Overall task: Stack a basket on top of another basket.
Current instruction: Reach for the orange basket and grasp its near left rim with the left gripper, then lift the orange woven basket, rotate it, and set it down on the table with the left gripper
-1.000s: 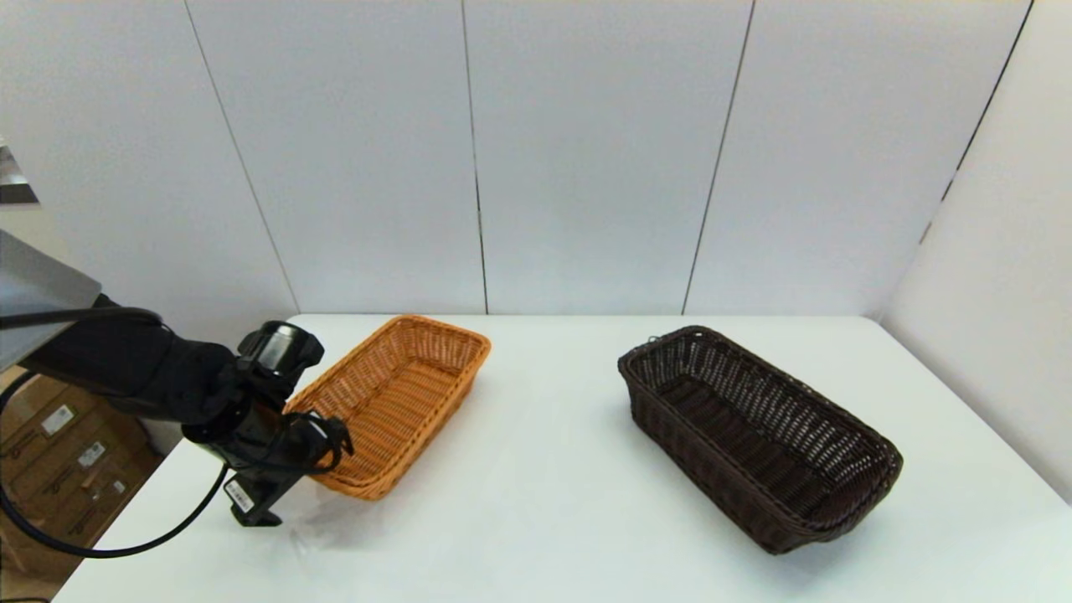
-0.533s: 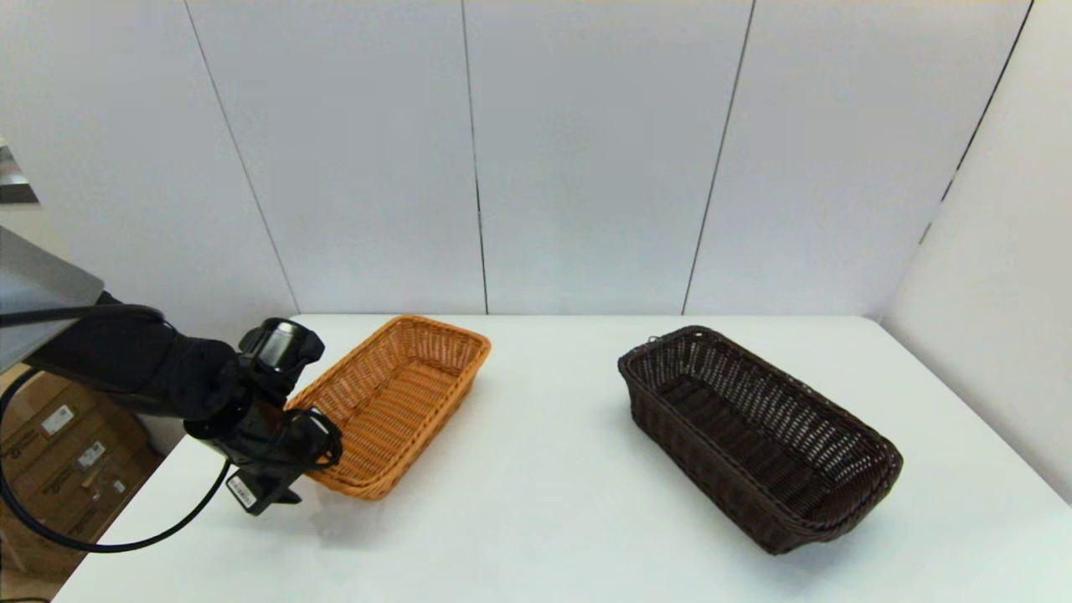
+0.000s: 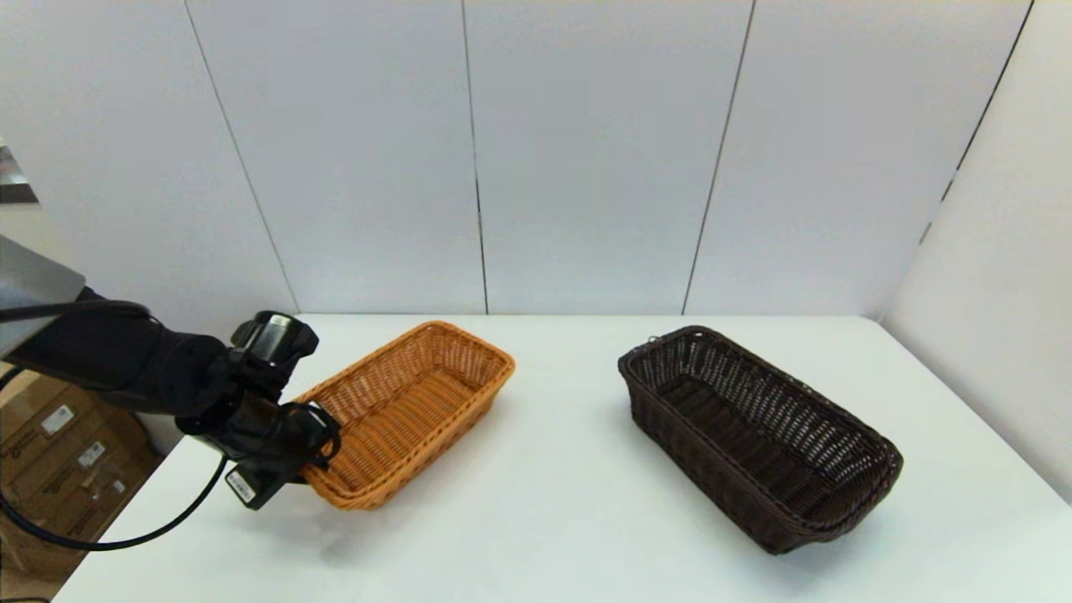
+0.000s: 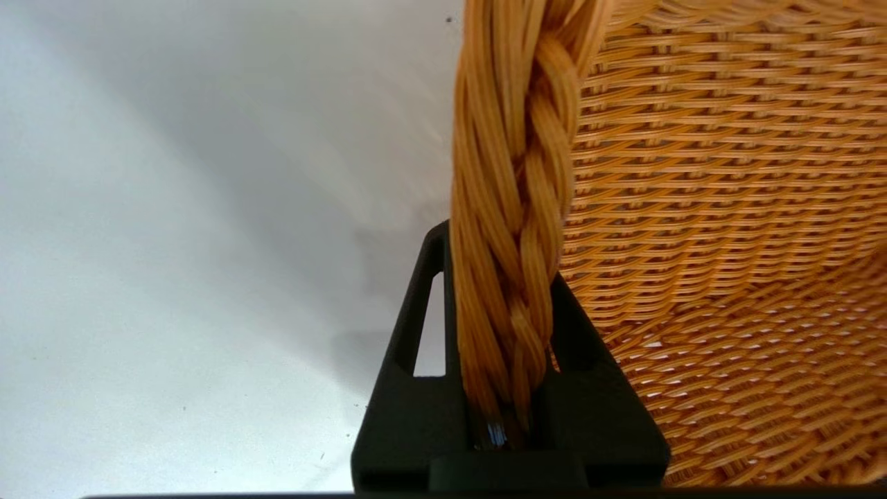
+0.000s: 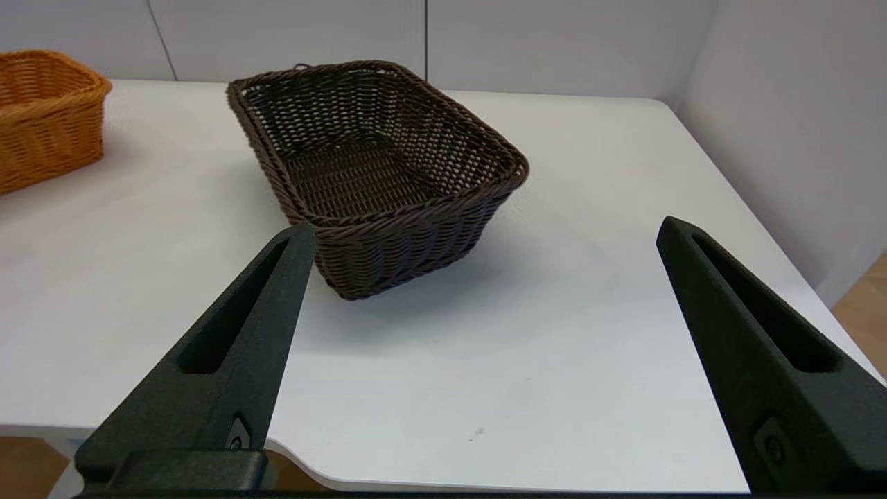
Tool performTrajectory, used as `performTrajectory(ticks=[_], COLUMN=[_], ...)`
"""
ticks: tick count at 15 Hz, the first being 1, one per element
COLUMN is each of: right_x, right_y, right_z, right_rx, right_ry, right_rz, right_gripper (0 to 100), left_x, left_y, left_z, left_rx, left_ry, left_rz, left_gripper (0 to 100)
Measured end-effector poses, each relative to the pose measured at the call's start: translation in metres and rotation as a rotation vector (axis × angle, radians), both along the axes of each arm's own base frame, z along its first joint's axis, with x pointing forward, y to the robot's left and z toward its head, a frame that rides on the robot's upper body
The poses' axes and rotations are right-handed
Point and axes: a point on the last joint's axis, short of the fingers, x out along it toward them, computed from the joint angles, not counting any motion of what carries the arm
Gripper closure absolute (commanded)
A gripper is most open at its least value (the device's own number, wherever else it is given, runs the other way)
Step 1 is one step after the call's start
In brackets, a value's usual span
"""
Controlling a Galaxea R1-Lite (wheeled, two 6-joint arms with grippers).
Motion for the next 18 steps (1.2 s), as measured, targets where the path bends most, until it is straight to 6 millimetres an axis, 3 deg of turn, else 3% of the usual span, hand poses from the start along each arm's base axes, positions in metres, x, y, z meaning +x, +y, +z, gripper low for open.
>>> performTrajectory(ticks=[11,13,18], right_x=[0.000,0.000,0.000], right_y=[0.000,0.000,0.000], right_z=[0.000,0.000,0.000], right_rx=[0.000,0.000,0.000], right_ry=[0.000,0.000,0.000], right_rz=[0.000,0.000,0.000], right_gripper=[0,0,0], left_x=[-0.027,-0.034,-0.047], left_y=[0.036,0.031,-0.005], left_z=[0.078,0.088,0.093], left_rx=[-0.158,-0.137,-0.081], left_ry=[-0.262,-0.297,-0.283], left_rz=[0.036,-0.030,-0.302], left_gripper=[100,100,100])
